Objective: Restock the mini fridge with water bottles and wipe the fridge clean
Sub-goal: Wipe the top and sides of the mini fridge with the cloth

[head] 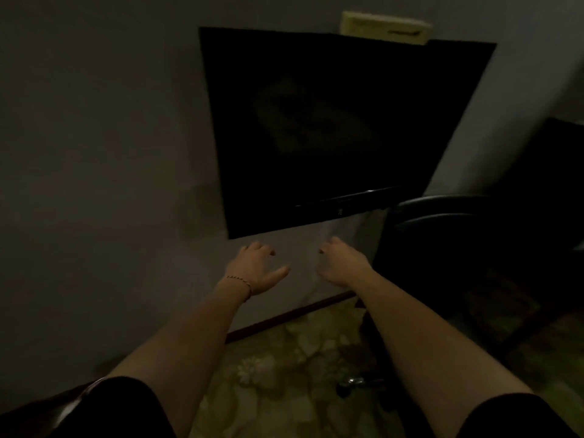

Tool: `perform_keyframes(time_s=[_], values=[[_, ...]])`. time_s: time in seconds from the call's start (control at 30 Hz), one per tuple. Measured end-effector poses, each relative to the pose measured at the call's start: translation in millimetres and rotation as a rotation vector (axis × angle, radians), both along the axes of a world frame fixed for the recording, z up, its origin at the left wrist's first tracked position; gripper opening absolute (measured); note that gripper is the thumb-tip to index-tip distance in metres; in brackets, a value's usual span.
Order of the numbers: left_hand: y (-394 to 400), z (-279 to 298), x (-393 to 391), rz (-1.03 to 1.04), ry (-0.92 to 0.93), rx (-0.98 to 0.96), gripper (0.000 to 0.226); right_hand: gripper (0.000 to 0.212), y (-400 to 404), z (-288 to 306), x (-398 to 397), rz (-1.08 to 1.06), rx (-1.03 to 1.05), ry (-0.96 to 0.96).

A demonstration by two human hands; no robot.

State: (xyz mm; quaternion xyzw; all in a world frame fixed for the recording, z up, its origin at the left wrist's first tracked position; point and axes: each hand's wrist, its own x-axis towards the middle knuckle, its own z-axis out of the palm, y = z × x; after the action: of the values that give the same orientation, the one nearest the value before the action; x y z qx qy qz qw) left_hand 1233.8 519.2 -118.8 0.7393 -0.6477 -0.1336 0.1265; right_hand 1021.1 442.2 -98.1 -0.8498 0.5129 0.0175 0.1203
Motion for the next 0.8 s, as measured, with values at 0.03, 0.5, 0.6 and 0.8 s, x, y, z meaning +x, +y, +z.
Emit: perform_keyframes(time_s=[0.03,0.5,0.6,0.8], values=[[-10.3,1.5,-29.8,-0.036,-0.016,-0.001,0.071,0.05,-2.2,4.3,-31.8,-0.045,-0.003,-0.01],[-122.9,-3.8,-476.1,-0.521,0.014,-0.01,0.068,0.035,10.6,20.4,-483.3,-0.549,-0.026,0.032],[-134.5,-4.7,-563.5,-0.637,0.003,0.016,0.067,0.036,19.7,16.6,-566.1,-0.667,-0.019,0.031],[-172.5,-10.0,-711.2,-0.792,-0.018,0.024,0.067,0.043,6.7,1.9,-701.2,-0.87,-0.009,0.037]])
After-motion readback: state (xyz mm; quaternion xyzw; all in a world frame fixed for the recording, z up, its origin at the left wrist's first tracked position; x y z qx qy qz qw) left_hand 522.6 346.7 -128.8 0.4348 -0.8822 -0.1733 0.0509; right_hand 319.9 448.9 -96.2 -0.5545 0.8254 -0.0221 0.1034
